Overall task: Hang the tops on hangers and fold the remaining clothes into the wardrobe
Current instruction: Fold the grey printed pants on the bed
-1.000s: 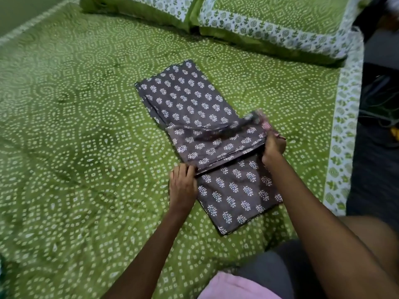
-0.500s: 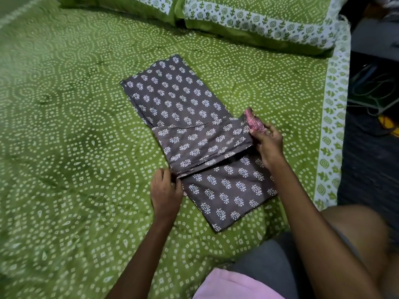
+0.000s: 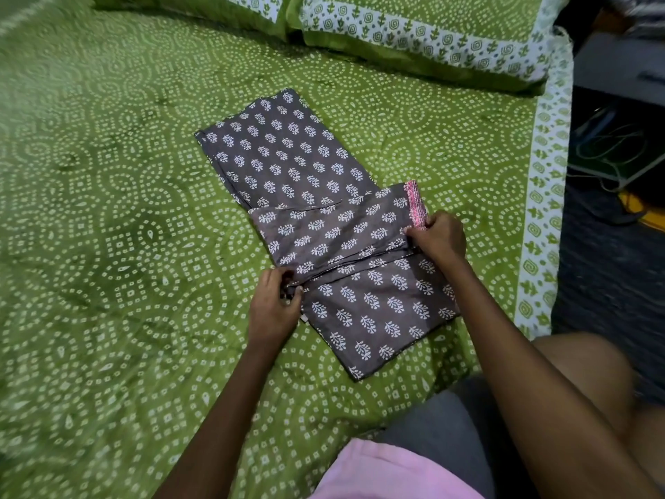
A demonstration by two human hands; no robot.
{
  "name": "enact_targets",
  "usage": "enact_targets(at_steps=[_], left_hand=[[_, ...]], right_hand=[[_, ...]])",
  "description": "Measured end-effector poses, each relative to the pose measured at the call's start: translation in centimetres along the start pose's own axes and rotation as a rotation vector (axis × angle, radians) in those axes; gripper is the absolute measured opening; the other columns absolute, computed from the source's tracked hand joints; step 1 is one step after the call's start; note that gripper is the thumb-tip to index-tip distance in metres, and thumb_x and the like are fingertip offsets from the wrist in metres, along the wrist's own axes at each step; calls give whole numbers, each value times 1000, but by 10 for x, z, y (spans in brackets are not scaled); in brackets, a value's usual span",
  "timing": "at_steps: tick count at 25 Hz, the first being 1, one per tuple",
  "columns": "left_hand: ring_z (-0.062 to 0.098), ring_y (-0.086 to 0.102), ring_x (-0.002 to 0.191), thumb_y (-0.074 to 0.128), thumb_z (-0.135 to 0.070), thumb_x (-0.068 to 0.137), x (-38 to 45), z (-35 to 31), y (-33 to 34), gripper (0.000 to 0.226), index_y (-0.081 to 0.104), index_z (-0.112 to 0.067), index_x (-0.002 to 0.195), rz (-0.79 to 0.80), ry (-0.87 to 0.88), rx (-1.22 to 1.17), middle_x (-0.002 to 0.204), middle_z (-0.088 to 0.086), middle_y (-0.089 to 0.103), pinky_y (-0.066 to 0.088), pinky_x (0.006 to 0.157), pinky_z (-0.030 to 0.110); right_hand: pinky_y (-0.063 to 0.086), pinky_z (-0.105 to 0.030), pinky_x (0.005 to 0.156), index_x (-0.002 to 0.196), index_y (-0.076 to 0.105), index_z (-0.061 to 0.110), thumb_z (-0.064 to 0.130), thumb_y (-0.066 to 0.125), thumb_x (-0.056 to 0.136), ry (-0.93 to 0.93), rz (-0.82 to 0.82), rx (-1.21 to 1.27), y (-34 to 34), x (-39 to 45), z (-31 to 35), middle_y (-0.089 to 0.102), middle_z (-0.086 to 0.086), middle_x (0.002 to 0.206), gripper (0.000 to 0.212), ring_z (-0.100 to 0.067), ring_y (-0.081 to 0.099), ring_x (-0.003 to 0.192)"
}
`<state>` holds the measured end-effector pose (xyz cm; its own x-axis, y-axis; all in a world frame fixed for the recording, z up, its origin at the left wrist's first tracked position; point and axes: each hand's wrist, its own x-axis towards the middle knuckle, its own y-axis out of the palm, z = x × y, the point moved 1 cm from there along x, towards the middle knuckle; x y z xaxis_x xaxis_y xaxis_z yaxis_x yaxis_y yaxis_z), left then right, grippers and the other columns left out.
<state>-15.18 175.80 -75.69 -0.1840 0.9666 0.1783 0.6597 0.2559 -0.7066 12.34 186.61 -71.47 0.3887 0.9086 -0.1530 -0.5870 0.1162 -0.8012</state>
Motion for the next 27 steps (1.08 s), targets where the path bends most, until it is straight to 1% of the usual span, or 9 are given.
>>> enact_targets(at_steps=[4, 7, 9, 14, 18, 21, 23, 25, 27], left_hand=[[28, 56, 77, 66, -7, 77, 4, -6, 2, 15, 60, -4, 90, -6, 28, 115, 87, 12, 57, 42, 68, 34], [23, 50, 71, 57, -11, 80, 3, -4, -2, 9, 57, -2, 79, -121, 148, 95, 77, 13, 55, 38, 64, 30], [22, 47, 69, 50, -15, 82, -2, 3, -3, 15, 54, -3, 74, -84, 211, 77, 75, 12, 53, 39, 63, 32], [30, 52, 64, 59, -14, 74, -3, 4, -3, 13, 48, -7, 70, 81, 225, 208, 72, 12, 52, 47, 53, 38], [28, 54, 70, 55, -24, 76, 19, -18, -12, 20, 62, -5, 72, 71, 286, 287, 72, 11, 57, 44, 62, 34], [34, 56, 96, 57, -16, 85, 79, -16, -20, 24, 65, -2, 103, 41, 208, 308, 104, 17, 62, 43, 81, 39], [37, 51, 111, 53, -27, 91, 127, 4, -32, 40, 57, 1, 119, 131, 85, 397, 119, 23, 57, 37, 94, 42], [39, 51, 108, 55, -36, 92, 154, 23, -39, 44, 58, 1, 116, 235, 9, 441, 112, 26, 57, 38, 92, 42], [36, 54, 95, 60, -33, 90, 161, 33, -38, 37, 63, 3, 97, 269, 27, 359, 97, 25, 59, 39, 82, 39]], right_hand=[[34, -24, 59, 59, 47, 18, 10, 68, 73, -88, 49, 48, -1, 1, 8, 59, -8, 72, 27, -22, 55, 71], [41, -24, 58, 71, 47, 19, -4, 65, 77, -42, 101, 548, -18, 1, 16, 56, 0, 73, 30, -17, 52, 70], [46, -22, 55, 81, 48, 19, -6, 66, 79, 78, 189, 778, -26, 3, 13, 59, -1, 82, 31, -13, 56, 69], [51, -30, 61, 69, 50, 16, -10, 71, 71, 205, 124, 485, -19, 6, -15, 57, -2, 71, 33, -19, 57, 70], [38, -28, 61, 78, 61, 6, 11, 64, 79, 70, -57, 76, -16, 4, -7, 58, -12, 78, 6, -25, 59, 76], [44, -35, 76, 97, 66, -2, 37, 60, 83, 149, -59, -10, -7, 6, 2, 65, -20, 105, 43, -35, 60, 100], [41, -39, 92, 107, 65, 1, 42, 60, 81, 204, -24, -73, -5, 9, 9, 62, -20, 117, 48, -35, 55, 111], [41, -36, 87, 98, 68, 6, 40, 63, 78, 185, 16, -59, -3, 13, 11, 65, -17, 109, 41, -32, 57, 105], [42, -26, 66, 89, 68, 9, 32, 64, 80, 87, 53, 105, -2, 16, 10, 67, -11, 89, 25, -26, 60, 84]])
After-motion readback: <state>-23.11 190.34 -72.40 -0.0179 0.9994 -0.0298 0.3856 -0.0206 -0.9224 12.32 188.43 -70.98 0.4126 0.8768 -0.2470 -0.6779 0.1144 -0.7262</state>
